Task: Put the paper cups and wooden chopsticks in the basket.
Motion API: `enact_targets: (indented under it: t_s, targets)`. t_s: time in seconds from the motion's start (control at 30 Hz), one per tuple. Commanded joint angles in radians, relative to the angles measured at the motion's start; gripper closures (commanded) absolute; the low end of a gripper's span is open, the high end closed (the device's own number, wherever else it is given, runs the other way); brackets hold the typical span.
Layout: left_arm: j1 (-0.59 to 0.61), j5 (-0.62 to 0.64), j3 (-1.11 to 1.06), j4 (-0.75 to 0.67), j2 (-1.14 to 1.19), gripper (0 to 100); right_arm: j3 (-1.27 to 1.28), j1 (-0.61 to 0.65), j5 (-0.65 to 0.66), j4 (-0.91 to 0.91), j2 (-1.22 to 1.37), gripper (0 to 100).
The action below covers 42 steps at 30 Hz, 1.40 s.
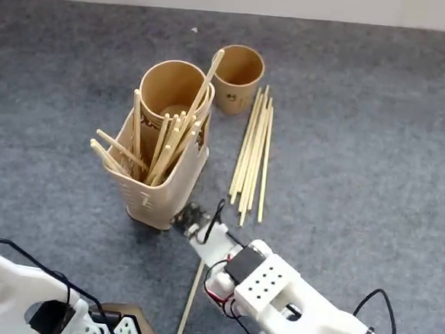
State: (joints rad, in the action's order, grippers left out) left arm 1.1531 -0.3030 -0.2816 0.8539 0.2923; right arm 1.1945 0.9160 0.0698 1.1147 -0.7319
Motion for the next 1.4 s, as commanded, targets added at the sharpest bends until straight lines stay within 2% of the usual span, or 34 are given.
enact_targets:
  t_s: [0.0, 0.13, 0.33, 0.47, 0.57, 0.7, 0.97, 1.17, 1.37]
  targets:
    - [-0.033, -0.002, 0.005, -0.017, 0.001, 79, -0.007, 0.01, 0.133, 0.065, -0.051, 75.3]
    - [-0.036, -0.002, 0.005, -0.018, 0.001, 79, -0.059, 0.027, 0.229, 0.156, -0.12, 75.3]
    - [-0.039, -0.002, 0.005, -0.018, 0.001, 79, -0.125, 0.288, 0.601, 0.386, -0.252, 75.3]
    - [-0.041, -0.002, 0.005, -0.018, 0.001, 79, -0.26, 0.386, 0.7, 0.398, -0.259, 75.3]
    - [-0.036, -0.002, 0.004, -0.015, 0.001, 79, -0.321, 0.377, 0.707, 0.283, -0.205, 75.3]
    - [-0.033, -0.003, -0.013, -0.02, 0.001, 79, -0.28, 0.378, 0.68, 0.157, -0.065, 75.3]
    - [-0.036, -0.003, -0.016, -0.02, 0.001, 79, -0.266, 0.487, 0.672, 0.097, 0.117, 75.3]
    - [-0.033, -0.003, -0.016, -0.02, 0.001, 79, -0.143, 0.55, 0.674, -0.031, 0.189, 75.3]
    - [-0.031, -0.003, -0.019, -0.02, 0.001, 79, -0.119, 0.558, 0.671, -0.051, 0.318, 76.5]
